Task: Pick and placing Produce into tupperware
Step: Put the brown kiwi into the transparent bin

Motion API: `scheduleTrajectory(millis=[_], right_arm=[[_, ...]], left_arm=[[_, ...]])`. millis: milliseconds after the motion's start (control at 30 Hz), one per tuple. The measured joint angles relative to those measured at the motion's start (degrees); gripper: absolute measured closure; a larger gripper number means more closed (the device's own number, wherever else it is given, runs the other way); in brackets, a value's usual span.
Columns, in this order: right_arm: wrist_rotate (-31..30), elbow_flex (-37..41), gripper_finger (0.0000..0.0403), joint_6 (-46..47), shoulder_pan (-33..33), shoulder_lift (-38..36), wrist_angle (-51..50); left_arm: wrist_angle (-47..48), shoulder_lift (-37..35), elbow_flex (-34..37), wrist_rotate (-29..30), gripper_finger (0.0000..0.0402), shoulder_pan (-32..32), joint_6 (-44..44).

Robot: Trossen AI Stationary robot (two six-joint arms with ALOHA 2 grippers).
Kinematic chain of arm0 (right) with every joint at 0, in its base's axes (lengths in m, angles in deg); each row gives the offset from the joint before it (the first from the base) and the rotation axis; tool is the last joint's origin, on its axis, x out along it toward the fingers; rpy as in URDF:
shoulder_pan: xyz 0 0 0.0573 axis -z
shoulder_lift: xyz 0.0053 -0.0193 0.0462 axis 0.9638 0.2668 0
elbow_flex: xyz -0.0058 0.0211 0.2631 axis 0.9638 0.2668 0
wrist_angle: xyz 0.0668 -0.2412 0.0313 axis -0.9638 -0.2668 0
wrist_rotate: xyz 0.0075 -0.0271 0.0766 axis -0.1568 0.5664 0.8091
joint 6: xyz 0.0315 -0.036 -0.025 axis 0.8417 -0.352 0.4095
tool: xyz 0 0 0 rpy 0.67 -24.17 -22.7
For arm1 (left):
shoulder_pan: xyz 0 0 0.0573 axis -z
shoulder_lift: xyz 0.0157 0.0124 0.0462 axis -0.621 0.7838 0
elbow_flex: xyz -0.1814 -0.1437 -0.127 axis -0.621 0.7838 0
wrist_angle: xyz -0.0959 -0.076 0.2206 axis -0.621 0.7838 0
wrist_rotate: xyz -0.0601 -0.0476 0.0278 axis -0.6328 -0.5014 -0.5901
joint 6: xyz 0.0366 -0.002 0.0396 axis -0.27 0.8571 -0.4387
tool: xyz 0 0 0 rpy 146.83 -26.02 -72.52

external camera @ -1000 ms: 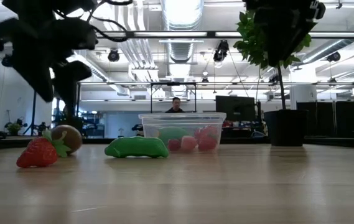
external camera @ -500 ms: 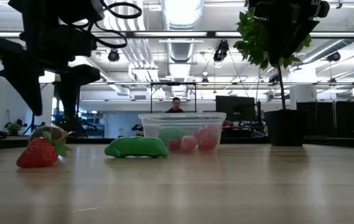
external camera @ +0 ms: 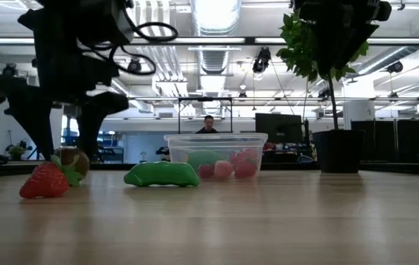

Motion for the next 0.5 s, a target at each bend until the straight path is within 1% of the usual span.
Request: scheduleTrajectory(millis=[67,233,500], right_arm=[[0.0,0.0,0.0138,0.4,0.0,0.0,0.0],[0.5,0.0,0.0138,0.4,-0.2,0.0,0.3],[0.6,0.0,0.0138,0.5,-0.2,0.0,0.9]], left_arm=[[-0.2,1.4,0.0,1.1,0.0159,0.0,0.0],[0.1,3.9,0.0,1.3,0.0159,0.0,0.0],[0.8,3.4,0.0,1.5,0.016,0.0,0.5]])
